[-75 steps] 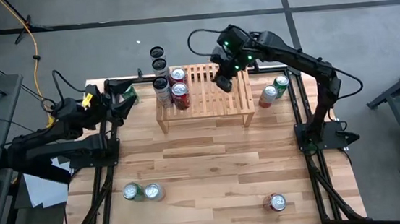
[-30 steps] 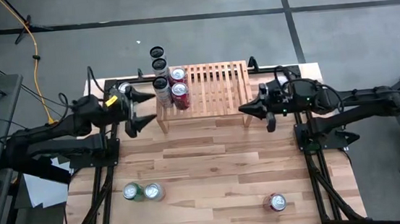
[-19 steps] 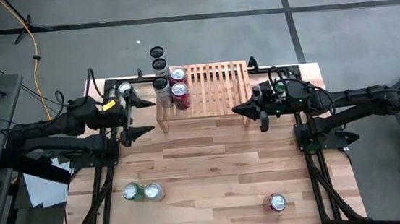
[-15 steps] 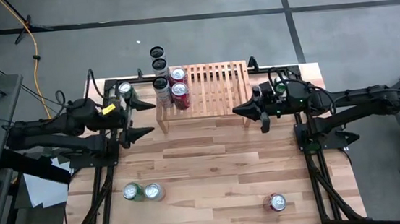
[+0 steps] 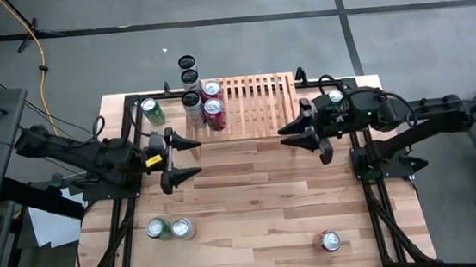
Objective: Place canned beverage on shelf
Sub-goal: Put the red-white soda can on the shelf aligned with the other red-white soda cans
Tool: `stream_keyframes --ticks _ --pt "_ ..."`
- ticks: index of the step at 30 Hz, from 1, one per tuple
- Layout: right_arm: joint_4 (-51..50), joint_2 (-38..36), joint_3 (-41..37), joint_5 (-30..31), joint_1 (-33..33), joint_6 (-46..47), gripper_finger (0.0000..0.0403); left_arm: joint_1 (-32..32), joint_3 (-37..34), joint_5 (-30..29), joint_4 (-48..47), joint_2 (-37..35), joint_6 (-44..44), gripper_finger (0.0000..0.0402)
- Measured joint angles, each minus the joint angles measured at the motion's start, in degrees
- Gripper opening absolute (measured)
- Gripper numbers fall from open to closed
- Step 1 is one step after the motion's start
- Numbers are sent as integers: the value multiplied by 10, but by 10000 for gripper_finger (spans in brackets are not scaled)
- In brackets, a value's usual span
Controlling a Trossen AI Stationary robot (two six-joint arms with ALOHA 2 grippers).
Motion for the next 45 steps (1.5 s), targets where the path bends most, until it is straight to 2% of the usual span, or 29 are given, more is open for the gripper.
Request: stream_keyframes --ticks 4,8,13,17,22,29,34,38,41,45 --pt "-154 53 98 36 18 -39 221 -20 26 -44 -28 7 18 385" --pt "-265 105 172 38 25 -87 286 -27 54 -68 -63 7 39 385" --pt "-372 155 240 29 25 -95 315 -27 64 -81 -83 7 28 385" --pt "-470 183 286 -30 28 -47 316 -26 64 -82 -84 7 21 385" --pt "-585 203 310 -73 75 105 317 -16 64 -91 -84 7 25 385" --pt "-700 243 310 -61 226 398 317 26 64 -110 -83 6 -18 385" --pt "-720 298 310 -9 334 651 317 43 64 -91 -80 6 -41 385" --pt "-721 357 310 -16 392 813 317 50 64 -62 -77 6 -41 385" --pt "-715 401 309 -29 422 901 317 54 64 -50 -77 6 -41 385" --pt "-712 434 309 -26 439 964 317 58 64 -48 -77 6 -41 385"
